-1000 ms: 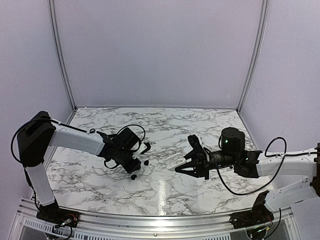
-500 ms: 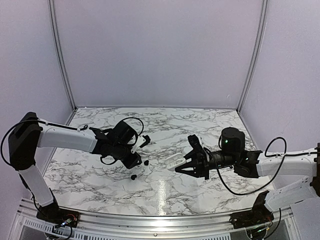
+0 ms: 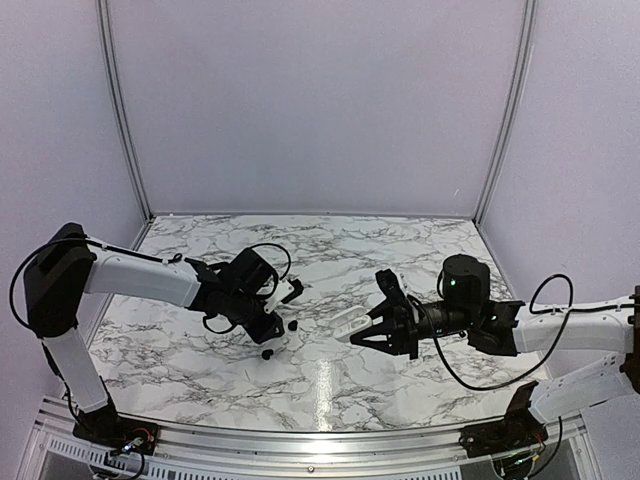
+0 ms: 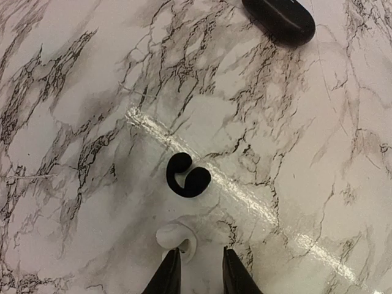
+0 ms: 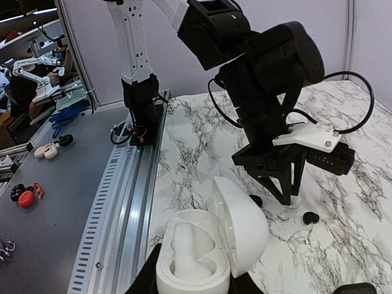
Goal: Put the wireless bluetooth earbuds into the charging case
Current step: Pick up the left earbud from the center of the board.
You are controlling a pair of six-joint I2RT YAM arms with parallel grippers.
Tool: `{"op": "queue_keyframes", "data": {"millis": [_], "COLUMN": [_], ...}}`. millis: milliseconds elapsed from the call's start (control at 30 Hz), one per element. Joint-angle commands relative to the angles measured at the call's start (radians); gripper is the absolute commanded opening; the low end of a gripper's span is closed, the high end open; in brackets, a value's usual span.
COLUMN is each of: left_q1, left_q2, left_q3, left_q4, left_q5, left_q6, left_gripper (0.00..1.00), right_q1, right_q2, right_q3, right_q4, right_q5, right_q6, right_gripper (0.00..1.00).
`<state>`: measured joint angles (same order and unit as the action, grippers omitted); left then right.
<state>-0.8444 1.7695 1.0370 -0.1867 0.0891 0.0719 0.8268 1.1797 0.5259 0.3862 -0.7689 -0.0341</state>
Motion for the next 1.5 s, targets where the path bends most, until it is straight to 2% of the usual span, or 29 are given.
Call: {"op": "queue_keyframes", "data": {"millis": [0, 767, 1233, 1467], "left_q1": [0.002, 0.024, 0.027, 0.028], "left_q2": [0.044, 0.089, 0.091, 0.042], "left_q3": [0.014, 0.018, 0.026, 0.02], "left_q4": [-0.031, -0.044, -0.057, -0.058], "left_q5": [0.0, -0.058, -0.118, -0.14], "left_q6": [0.005, 0.004, 0.011, 0.008], "left_gripper": [0.24, 0.26, 0.13, 0.02], "right_q1": [0.008, 0.007, 0.008, 0.007], "right_q2": [-0.004, -0.001, -0.011, -0.016], "right_q3": [0.01, 0.01, 0.009, 0.009], "right_q4": [0.0, -0.003, -0.004, -0.004], "right_q5": [0.003, 0.008, 0.008, 0.008], "right_q6": [-0.003, -0.005, -0.003, -0.004], "right_gripper": [0.0, 0.0, 0.0, 0.0]}}
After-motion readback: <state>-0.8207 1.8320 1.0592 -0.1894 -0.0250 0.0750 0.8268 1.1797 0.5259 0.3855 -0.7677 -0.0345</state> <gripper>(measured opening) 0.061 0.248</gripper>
